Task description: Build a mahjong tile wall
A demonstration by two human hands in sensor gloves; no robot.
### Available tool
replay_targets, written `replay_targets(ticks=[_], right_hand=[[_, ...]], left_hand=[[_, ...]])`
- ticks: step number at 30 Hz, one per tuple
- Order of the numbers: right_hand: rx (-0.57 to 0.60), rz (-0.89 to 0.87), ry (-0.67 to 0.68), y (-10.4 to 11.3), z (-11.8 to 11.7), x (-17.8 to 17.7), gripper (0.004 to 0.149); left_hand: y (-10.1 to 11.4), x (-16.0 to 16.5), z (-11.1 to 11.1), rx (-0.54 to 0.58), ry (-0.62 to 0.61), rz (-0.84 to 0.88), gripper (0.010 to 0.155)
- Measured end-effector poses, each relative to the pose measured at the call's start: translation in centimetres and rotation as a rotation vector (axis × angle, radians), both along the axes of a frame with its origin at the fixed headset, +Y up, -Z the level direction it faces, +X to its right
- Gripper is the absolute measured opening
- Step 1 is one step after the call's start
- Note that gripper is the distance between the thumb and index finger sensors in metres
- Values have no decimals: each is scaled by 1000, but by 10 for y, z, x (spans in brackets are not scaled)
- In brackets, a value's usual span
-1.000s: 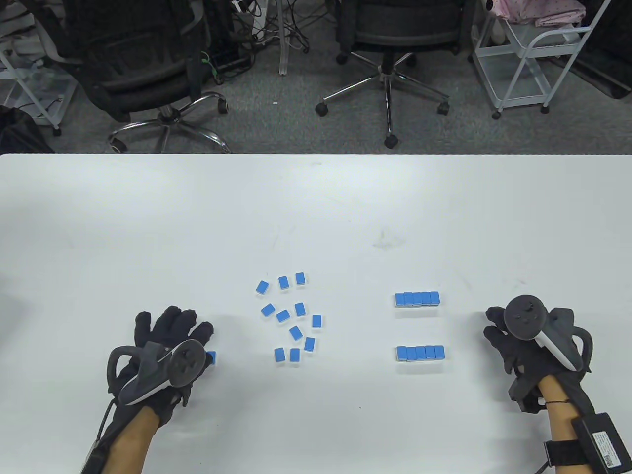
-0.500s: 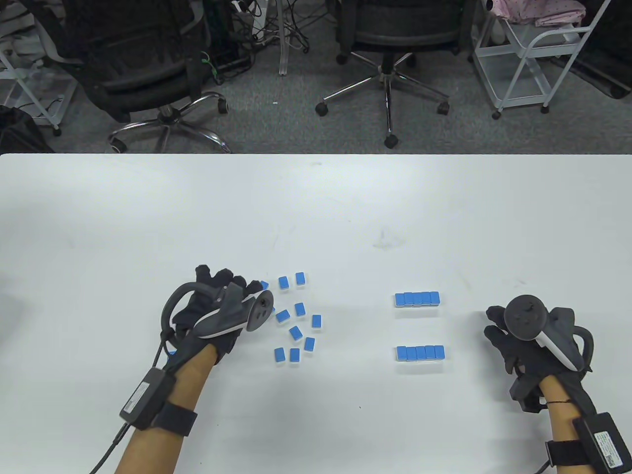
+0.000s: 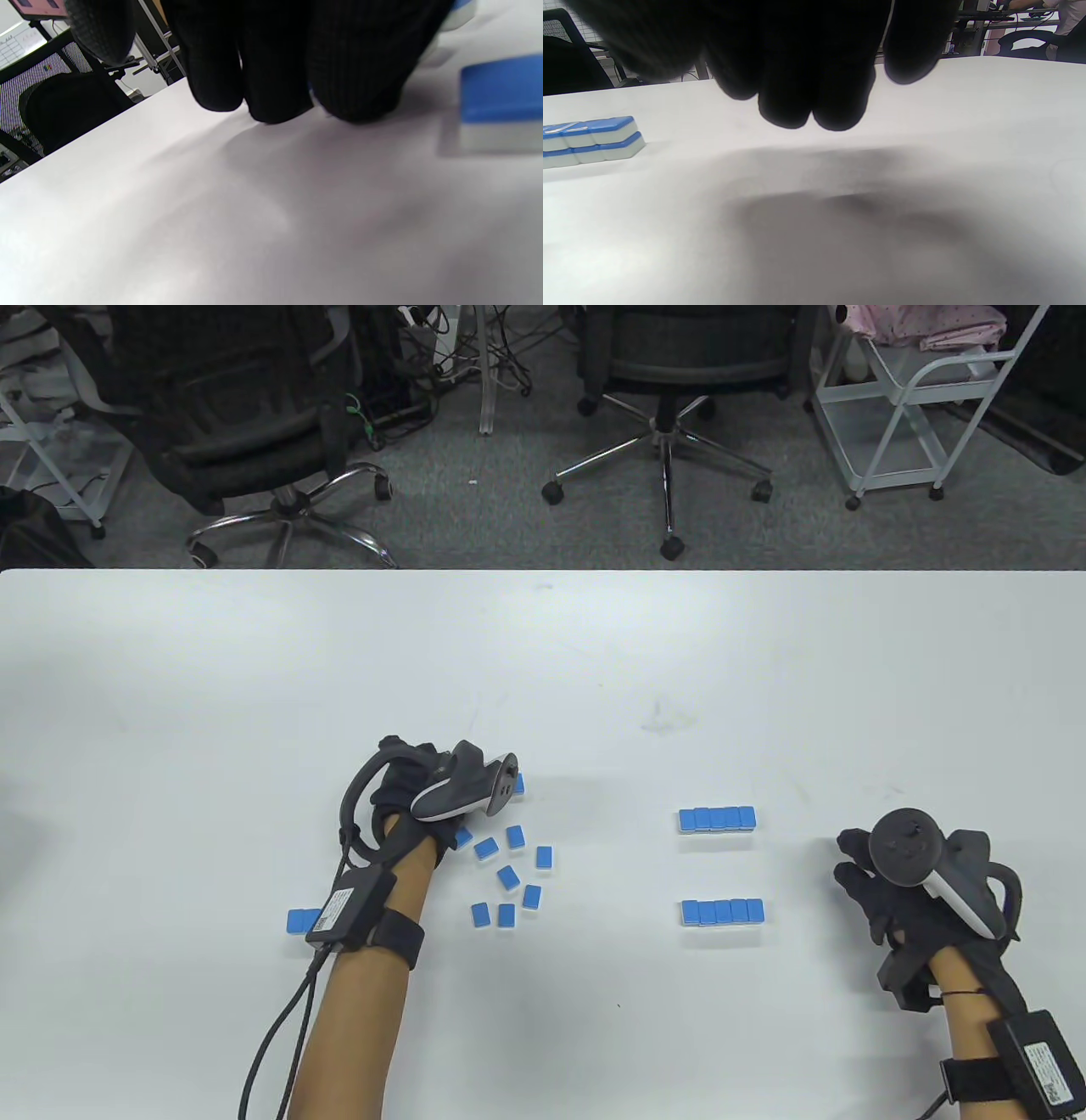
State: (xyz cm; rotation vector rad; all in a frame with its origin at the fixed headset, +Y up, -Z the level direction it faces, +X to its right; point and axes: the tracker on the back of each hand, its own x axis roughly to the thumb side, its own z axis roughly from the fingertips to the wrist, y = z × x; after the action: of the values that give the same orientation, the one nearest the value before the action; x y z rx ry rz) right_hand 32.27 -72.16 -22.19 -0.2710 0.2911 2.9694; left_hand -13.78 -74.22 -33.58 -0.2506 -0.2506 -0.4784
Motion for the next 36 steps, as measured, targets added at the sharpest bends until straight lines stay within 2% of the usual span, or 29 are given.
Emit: replay_targets(ticks=[3, 5, 7, 10, 13, 17, 20, 26, 36], right_hand=[[-2, 0, 1, 0, 1, 0, 55], [0, 0, 5, 0, 0, -1, 55], [-2, 4, 8, -1, 0, -1, 55], [-3, 6, 11, 0, 0, -2, 55], [2, 7, 12, 0, 0, -2, 55], [8, 6, 14, -1, -1, -3, 55], [0, 6, 13, -2, -1, -3, 55], [-10, -5, 3, -3, 0, -4, 55], [-13, -1, 6, -4, 1, -6, 55]], left_hand=[[0, -7, 2, -27, 28, 3, 55], [7, -16, 10, 11, 44, -2, 57], [22, -30, 22, 67, 44, 68, 58], [41, -52, 44, 80, 62, 140, 58], [56, -76, 76, 108, 42, 196, 58], [52, -98, 121, 104, 6, 289, 58], [39, -108, 143, 115, -13, 309, 57], [18, -114, 151, 81, -20, 287, 57], [10, -115, 150, 89, -9, 229, 58]])
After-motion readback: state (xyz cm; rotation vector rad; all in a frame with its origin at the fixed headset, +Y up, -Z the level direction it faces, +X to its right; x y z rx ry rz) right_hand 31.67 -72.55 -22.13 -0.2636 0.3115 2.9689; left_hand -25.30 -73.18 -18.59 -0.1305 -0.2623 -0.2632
